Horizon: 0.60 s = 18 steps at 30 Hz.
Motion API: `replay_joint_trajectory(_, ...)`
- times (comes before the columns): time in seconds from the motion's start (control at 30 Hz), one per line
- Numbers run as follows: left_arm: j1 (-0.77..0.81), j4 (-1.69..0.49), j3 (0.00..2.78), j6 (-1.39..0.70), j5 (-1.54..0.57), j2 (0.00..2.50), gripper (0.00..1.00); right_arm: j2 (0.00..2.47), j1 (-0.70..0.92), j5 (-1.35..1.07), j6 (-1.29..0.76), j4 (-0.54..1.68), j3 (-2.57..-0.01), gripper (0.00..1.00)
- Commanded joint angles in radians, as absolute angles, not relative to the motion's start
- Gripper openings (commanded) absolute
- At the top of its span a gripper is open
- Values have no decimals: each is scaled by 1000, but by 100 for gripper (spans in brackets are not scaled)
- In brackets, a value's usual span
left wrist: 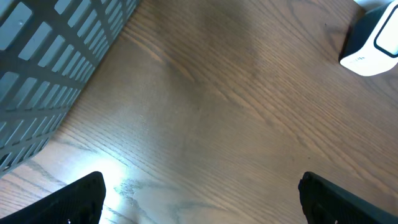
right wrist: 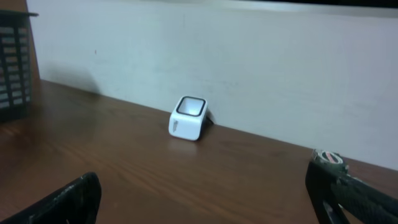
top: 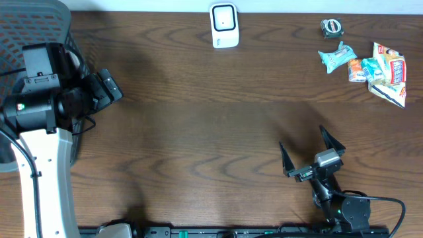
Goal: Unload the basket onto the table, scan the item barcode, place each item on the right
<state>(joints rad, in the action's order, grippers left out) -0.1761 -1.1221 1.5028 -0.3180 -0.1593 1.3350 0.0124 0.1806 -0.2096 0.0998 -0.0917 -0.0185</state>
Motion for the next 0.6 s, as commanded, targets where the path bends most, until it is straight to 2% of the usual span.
replay_joint_trajectory(0.0, -180, -1125, 1524, -319, -165, 1337, 98, 5, 176, -199, 113, -96, -5, 99)
replay_joint_trajectory(0.13, -180, -1125, 1524, -319, -165, 1337, 98, 5, 168, -173, 113, -81, -5, 99)
replay_joint_trajectory(0.33, -180, -1125, 1524, -319, -165, 1337, 98, 5, 118, -175, 100, 63, -5, 99)
replay_joint_trajectory(0.57, -180, -1125, 1524, -319, -165, 1337, 98, 5, 57, -167, 84, 64, -6, 99)
